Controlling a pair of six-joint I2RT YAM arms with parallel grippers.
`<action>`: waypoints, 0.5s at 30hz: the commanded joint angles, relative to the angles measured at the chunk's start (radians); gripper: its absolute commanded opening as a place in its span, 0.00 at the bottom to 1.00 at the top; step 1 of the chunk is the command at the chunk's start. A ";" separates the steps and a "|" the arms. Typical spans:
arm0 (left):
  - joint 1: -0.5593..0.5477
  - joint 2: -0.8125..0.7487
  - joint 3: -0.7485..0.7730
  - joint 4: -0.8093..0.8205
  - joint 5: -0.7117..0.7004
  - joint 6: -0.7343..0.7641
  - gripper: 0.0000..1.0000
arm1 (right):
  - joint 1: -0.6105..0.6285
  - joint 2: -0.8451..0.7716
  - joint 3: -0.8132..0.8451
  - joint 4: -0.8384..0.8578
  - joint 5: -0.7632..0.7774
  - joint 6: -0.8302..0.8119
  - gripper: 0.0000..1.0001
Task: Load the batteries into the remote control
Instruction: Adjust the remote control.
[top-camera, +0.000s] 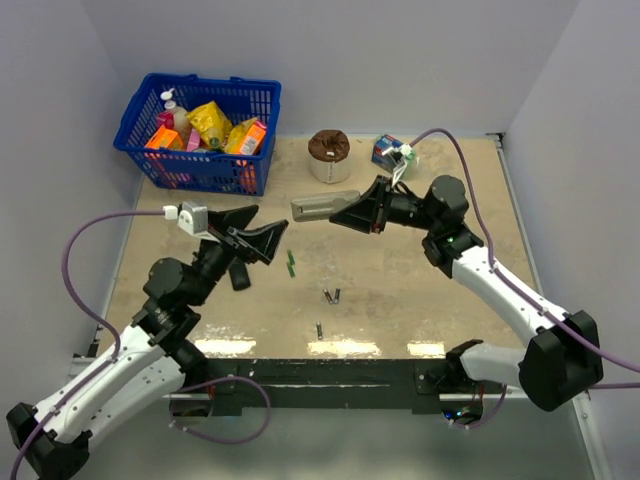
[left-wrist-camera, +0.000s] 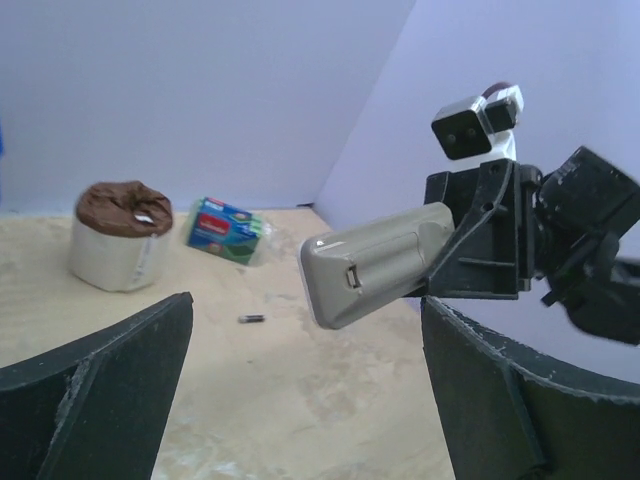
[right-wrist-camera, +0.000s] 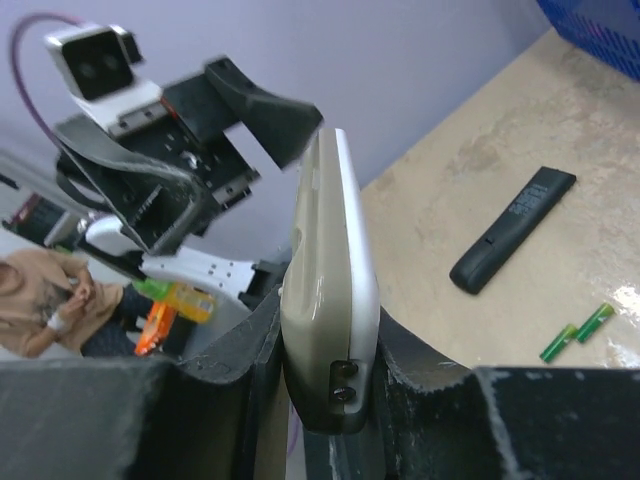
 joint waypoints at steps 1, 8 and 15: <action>0.001 0.062 -0.108 0.360 0.019 -0.272 1.00 | 0.021 -0.049 -0.080 0.267 0.130 0.187 0.00; -0.002 0.223 -0.084 0.602 0.078 -0.317 1.00 | 0.098 -0.065 -0.150 0.364 0.253 0.280 0.00; -0.001 0.271 -0.111 0.678 0.013 -0.396 0.82 | 0.127 -0.103 -0.219 0.424 0.348 0.322 0.00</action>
